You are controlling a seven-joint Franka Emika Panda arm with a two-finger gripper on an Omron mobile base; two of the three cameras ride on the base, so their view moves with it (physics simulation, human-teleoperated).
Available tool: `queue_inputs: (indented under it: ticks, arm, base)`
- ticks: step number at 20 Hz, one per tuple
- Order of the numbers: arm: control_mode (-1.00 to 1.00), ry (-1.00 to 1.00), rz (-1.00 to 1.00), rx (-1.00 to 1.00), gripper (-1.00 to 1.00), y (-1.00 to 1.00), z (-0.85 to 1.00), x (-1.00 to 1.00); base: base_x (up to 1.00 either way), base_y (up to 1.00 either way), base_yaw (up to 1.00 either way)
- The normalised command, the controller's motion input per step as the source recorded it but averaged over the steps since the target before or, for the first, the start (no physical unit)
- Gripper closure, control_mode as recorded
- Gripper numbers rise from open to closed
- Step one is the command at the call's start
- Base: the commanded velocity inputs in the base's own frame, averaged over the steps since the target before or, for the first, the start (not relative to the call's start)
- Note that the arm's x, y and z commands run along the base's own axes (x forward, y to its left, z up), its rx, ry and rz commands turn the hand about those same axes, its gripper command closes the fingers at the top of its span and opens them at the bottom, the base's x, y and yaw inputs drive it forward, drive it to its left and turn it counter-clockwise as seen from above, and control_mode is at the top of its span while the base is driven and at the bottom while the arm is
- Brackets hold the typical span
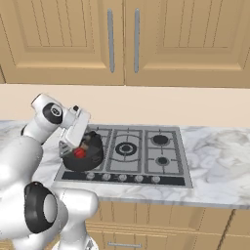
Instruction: Put the garlic and bell pepper in the pot. Retrieve the spatula and lightly stir the vegetables in the pot.
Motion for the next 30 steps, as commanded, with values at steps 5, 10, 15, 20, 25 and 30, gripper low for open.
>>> queue_inputs:
  ticks: [5, 10, 15, 20, 25, 30]
  arm:
    - [-1.00, 0.03, -0.03, 0.00, 1.00, -0.24, 0.00, 0.31]
    - [-1.00, -0.02, -0.01, 0.10, 1.00, -0.09, 0.02, -0.08]
    - [-1.00, -0.01, 0.05, 0.11, 1.00, 0.00, 0.01, -0.25]
    - [-1.00, -0.03, 0.00, 0.02, 1.00, -0.14, 0.00, -0.01]
    - [-1.00, 0.00, -0.04, 0.00, 1.00, -0.42, 0.00, 0.07]
    - [-1.00, 0.01, -0.02, 0.00, 1.00, -0.27, 0.00, 0.03]
  base:
    - [0.00, 0.00, 0.00]
    - [0.00, 0.00, 0.00]
    - [0.00, 0.00, 0.00]
    - [0.00, 0.00, 0.00]
    - [0.00, 0.00, 0.00]
    - [0.00, 0.00, 0.00]
